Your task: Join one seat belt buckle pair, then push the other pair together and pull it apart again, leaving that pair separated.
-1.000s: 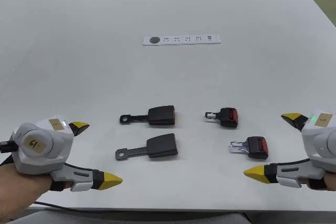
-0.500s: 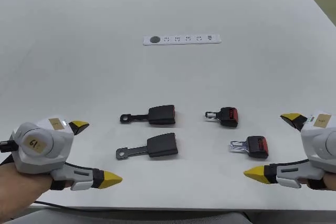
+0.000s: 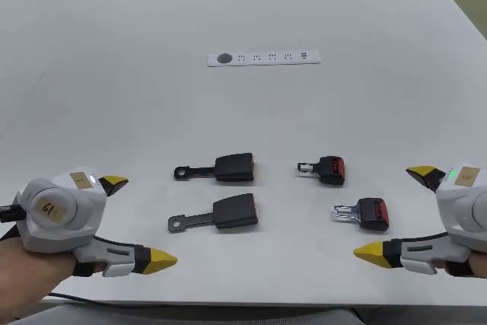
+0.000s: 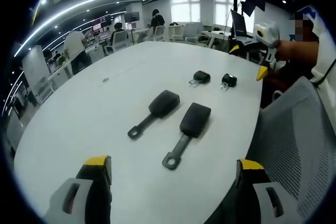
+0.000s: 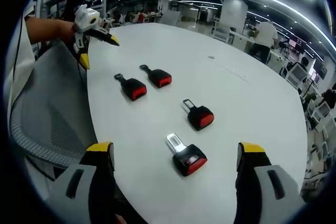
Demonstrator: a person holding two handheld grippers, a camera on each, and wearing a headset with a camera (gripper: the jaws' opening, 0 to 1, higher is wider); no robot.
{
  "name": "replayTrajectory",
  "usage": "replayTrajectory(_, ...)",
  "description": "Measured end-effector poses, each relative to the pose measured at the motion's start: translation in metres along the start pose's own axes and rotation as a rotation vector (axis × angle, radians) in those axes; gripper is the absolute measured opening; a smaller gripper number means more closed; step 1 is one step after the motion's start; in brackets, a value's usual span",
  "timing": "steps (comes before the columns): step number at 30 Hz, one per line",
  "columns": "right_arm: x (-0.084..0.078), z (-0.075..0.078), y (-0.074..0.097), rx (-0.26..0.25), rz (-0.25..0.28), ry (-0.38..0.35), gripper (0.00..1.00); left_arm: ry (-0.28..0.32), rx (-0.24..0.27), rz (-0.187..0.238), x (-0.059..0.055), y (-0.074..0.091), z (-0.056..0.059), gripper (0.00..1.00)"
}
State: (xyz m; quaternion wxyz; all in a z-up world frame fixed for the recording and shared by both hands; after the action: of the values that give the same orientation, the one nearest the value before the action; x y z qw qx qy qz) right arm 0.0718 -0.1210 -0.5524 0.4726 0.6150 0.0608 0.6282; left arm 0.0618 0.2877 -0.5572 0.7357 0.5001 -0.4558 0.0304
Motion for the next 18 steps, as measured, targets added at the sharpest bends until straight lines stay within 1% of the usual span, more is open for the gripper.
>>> replayTrajectory(14,0.0006,-0.0002,0.001,0.0,0.0,0.003,0.98,0.004,-0.003,-0.003,-0.0002,-0.0003,0.0004,1.0)
replayTrajectory(18,0.0004,0.0005,0.001,-0.001,0.0,0.0,0.97,0.004,-0.004,-0.002,0.0011,-0.0008,0.002,1.0)
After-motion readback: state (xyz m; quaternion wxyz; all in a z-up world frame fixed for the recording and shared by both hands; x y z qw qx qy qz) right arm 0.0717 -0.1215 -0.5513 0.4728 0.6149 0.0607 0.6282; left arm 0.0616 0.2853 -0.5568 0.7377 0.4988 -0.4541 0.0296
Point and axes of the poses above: the centre of the closed fingertips' face, and the gripper's own axes: y roughly backward along the fingers, z roughly to its right, x roughly out of its top, the point moved 8 cm from there along y, roughly backward along the fingers, and after that the axes turned 10 degrees about y, right-handed, at the moved point
